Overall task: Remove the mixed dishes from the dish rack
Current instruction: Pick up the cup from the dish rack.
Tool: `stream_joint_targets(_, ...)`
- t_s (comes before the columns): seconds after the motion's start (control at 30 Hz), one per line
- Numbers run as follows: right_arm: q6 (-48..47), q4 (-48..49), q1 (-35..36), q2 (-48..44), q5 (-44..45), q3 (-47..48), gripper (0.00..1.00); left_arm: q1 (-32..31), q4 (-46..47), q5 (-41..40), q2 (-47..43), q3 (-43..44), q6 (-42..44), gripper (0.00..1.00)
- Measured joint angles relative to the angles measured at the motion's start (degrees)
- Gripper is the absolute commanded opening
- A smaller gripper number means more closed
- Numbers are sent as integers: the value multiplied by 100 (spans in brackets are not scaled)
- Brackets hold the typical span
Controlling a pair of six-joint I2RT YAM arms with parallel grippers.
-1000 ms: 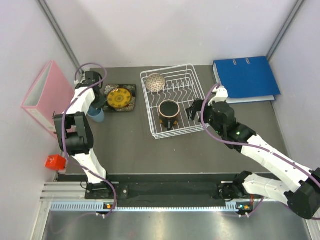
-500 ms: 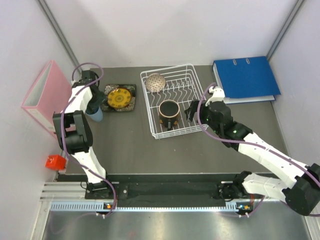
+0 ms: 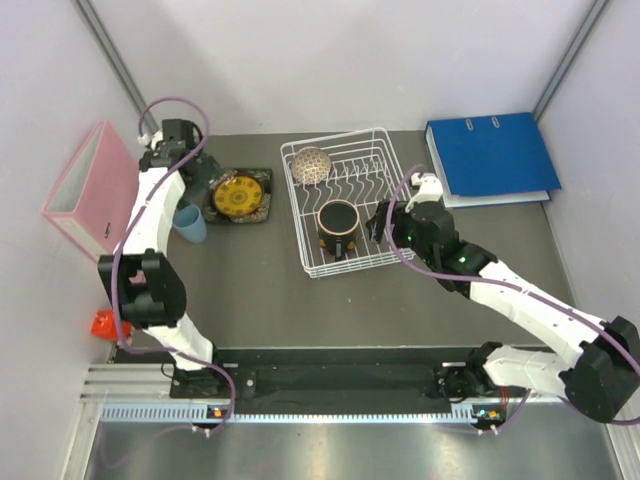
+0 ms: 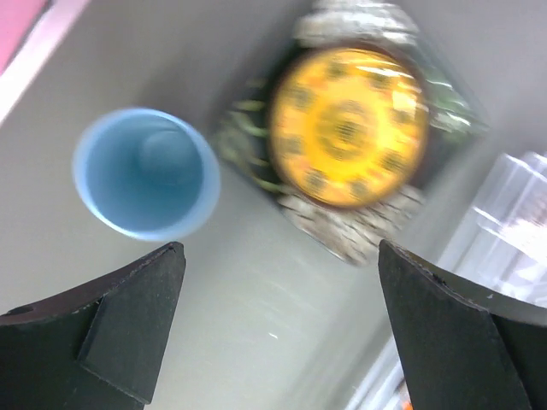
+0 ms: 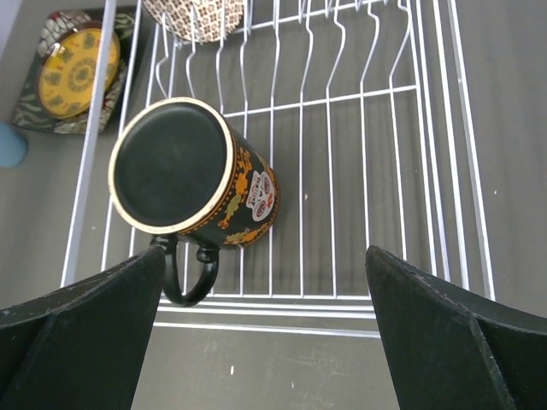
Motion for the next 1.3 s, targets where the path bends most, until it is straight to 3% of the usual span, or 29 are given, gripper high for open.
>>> stream_joint_targets(0.17, 0, -33, 35, 343, 66, 50, 100, -1054, 249, -155, -787, -151, -98, 99)
stream_joint_targets(0.27, -66, -164, 129, 654, 107, 267, 100, -1692, 723, -85, -1523, -861, -175, 99)
stream_joint_targets(0.47, -535, -507, 708, 1040, 186, 1003, 100, -2297, 1150, -153, -2367, -1998, -267, 99)
stream_joint_targets(0.73, -721, -800, 1290, 1738, 262, 1565, 92, -2441, 1458, -262, -2857, -2778, -304, 99)
stream_joint_targets(1.3, 197, -789, 1692, 2935, 831, 1633, 74, -2457, 1888, -210, -3491, -3545, -448, 99)
